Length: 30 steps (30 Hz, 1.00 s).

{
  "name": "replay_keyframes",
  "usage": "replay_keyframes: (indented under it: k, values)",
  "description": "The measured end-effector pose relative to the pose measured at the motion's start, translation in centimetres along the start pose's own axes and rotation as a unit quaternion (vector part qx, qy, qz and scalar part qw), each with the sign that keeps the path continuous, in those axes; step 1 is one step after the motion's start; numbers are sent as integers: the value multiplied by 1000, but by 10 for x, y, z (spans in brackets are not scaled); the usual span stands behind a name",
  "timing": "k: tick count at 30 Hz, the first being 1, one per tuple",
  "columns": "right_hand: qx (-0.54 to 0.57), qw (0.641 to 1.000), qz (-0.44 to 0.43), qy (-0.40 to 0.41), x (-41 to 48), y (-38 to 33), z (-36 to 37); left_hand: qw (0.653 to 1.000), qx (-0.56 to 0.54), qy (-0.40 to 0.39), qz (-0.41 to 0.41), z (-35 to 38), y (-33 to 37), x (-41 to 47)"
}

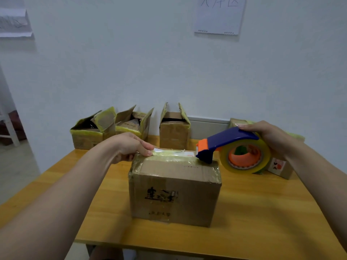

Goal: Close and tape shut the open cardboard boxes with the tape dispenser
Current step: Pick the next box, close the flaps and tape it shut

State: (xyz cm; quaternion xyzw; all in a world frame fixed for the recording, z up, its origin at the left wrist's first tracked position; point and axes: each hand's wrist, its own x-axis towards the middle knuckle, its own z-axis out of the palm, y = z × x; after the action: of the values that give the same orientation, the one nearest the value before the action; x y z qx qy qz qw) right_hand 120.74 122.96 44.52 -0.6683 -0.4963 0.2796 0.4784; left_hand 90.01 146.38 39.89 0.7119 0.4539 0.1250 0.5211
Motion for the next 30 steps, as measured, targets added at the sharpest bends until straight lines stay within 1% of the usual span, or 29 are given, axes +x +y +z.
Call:
replay_keyframes:
  k: [3, 6, 9, 12, 14, 15, 16, 18, 19, 20, 21, 23, 25, 26, 28, 30]
  values:
    - [10, 1000, 4, 10, -2, 3, 0, 1000, -3, 3, 1, 1, 1, -2]
    - [-16, 999, 0, 41, 1, 8, 1, 1000, 11, 20, 8, 4, 2, -3]
    - [-65, 997, -15, 50, 4, 8, 9, 996, 74, 38, 27, 5, 4, -5]
    - [-81, 995, -27, 47, 6, 3, 15, 987, 143, 47, 49, 10, 9, -9]
    - [-89, 994, -28, 55, 7, 1, 18, 975, 201, 72, 60, 16, 12, -12]
    - [-91, 994, -26, 55, 8, 1, 18, 961, 250, 97, 67, 17, 15, -15]
    - [-92, 994, -24, 56, 9, 1, 18, 937, 316, 127, 74, 18, 18, -18]
    - [-98, 993, -23, 56, 9, 0, 19, 874, 434, 194, 99, 24, 24, -27]
    - [-100, 993, -22, 55, 10, 0, 18, 854, 456, 219, 125, 30, 25, -32]
    - [-102, 993, -20, 53, 10, 0, 18, 846, 454, 227, 161, 39, 26, -38]
    - [-103, 993, -17, 49, 11, -1, 18, 847, 442, 215, 201, 52, 24, -45]
    - [-104, 994, -2, 38, 10, -2, 17, 851, 431, 139, 264, 81, 17, -57]
    - [-94, 995, 24, 25, 9, -3, 14, 836, 471, 52, 275, 105, 4, -63]
    - [-88, 995, 37, 17, 7, -2, 13, 825, 496, 28, 269, 112, -3, -62]
    - [-80, 995, 53, 7, 5, -1, 13, 812, 519, 29, 265, 117, -12, -56]
    - [-72, 996, 50, 21, 3, 4, 15, 807, 520, 48, 274, 119, -14, -51]
